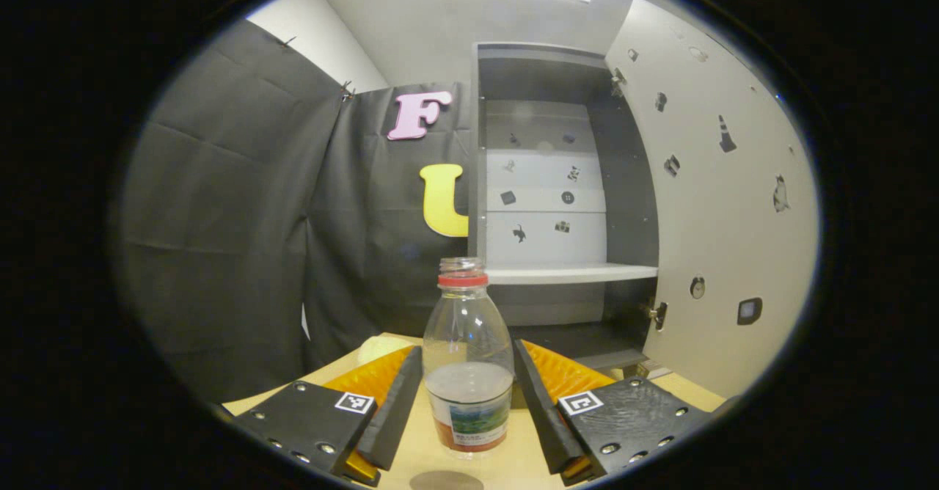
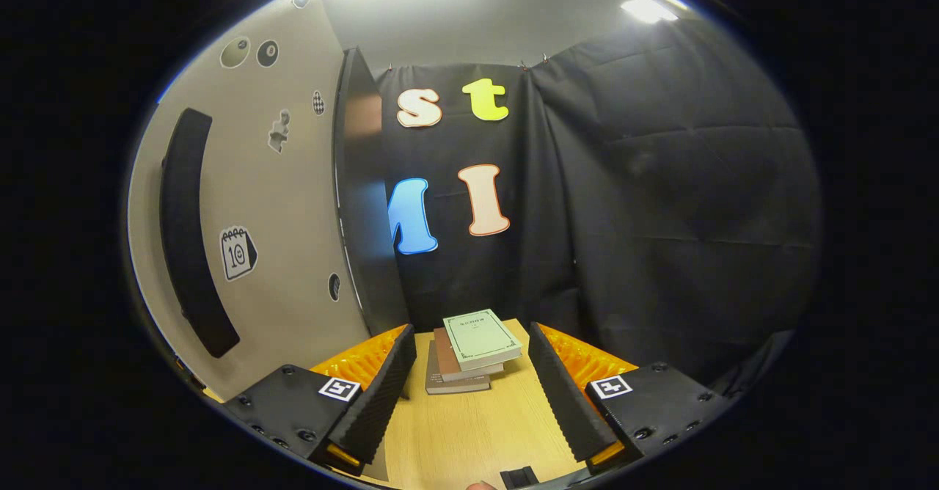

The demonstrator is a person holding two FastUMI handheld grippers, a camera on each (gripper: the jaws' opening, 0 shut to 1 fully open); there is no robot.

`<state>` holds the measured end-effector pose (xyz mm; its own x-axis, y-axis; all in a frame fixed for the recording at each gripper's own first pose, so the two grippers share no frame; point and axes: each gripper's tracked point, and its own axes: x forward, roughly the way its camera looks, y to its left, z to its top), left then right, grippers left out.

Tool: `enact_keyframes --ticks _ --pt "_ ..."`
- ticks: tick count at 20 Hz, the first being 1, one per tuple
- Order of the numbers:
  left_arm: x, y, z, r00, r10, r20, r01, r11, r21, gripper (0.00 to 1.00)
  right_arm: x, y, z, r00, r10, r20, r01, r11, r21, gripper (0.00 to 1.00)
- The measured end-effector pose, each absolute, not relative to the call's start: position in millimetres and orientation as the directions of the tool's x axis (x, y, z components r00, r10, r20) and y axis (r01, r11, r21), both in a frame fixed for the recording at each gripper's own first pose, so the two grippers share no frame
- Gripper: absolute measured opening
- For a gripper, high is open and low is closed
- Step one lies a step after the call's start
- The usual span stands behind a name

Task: Open the cabinet door with the right hand, grasp the bottle in the cabinet with the left hand and place it on the coaster, then close the cabinet door with the right hand.

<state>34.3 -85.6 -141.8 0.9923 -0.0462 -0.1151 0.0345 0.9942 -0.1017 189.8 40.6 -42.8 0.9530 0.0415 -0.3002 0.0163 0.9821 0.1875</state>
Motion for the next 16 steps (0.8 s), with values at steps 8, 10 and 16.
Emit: enact_keyframes --ticks 8,10,16 --pt "9 -73 -219 0.985 0.029 -0.170 -0.045 0.994 -0.096 0.74 189 56 -65 0.932 0.076 -0.354 -0.035 0.992 0.121 0.98" --pt "3 -71 -233 0.982 0.043 -0.186 -0.061 0.994 -0.092 0.74 190 61 -66 0.929 0.088 -0.358 -0.055 0.993 0.101 0.98" --pt "-10 -70 -257 0.980 0.065 -0.190 -0.082 0.993 -0.083 0.78 186 78 -70 0.924 0.116 -0.365 -0.092 0.992 0.083 0.98"
